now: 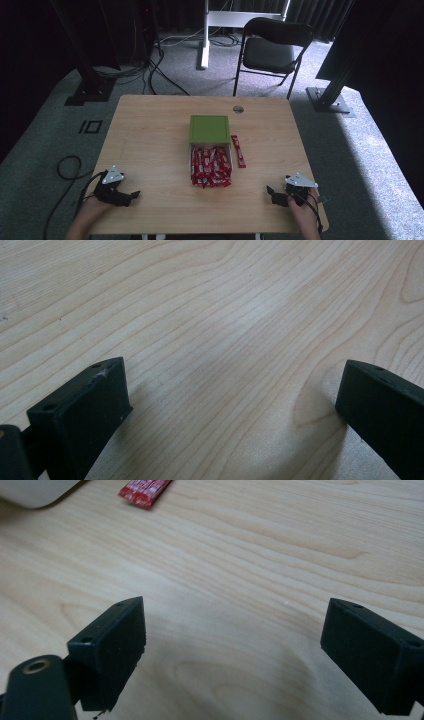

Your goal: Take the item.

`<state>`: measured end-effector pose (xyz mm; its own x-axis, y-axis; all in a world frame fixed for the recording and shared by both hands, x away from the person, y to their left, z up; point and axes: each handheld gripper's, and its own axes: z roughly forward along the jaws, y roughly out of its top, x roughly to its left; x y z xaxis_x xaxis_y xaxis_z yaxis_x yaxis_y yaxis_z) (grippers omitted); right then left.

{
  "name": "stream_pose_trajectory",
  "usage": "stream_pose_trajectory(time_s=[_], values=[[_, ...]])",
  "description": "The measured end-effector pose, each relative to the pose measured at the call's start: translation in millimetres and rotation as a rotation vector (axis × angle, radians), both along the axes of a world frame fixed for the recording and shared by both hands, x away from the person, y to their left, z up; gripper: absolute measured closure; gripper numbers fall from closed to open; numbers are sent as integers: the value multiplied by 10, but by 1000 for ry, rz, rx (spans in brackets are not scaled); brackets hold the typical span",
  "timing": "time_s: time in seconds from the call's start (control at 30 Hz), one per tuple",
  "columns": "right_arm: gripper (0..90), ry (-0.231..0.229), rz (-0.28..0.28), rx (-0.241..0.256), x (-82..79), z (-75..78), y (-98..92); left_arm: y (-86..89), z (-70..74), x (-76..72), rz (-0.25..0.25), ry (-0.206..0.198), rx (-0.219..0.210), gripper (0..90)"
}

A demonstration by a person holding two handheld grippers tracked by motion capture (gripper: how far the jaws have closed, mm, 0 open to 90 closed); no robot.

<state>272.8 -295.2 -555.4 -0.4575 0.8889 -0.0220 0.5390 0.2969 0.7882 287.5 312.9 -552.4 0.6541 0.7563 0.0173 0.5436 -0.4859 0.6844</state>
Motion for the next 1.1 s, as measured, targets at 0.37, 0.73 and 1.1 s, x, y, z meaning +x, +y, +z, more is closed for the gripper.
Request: stream_pose_trajectory(time_s=[0.37,0.73,1.1], values=[[108,68,17,-47,-39,-28,-42,0,-1,0,0,0,-1,16],[108,101,-1,-16,-27,-33,-51,0,0,0,0,0,0,15],[108,100,-1,-16,-27,-33,-51,0,0,0,0,0,0,15]])
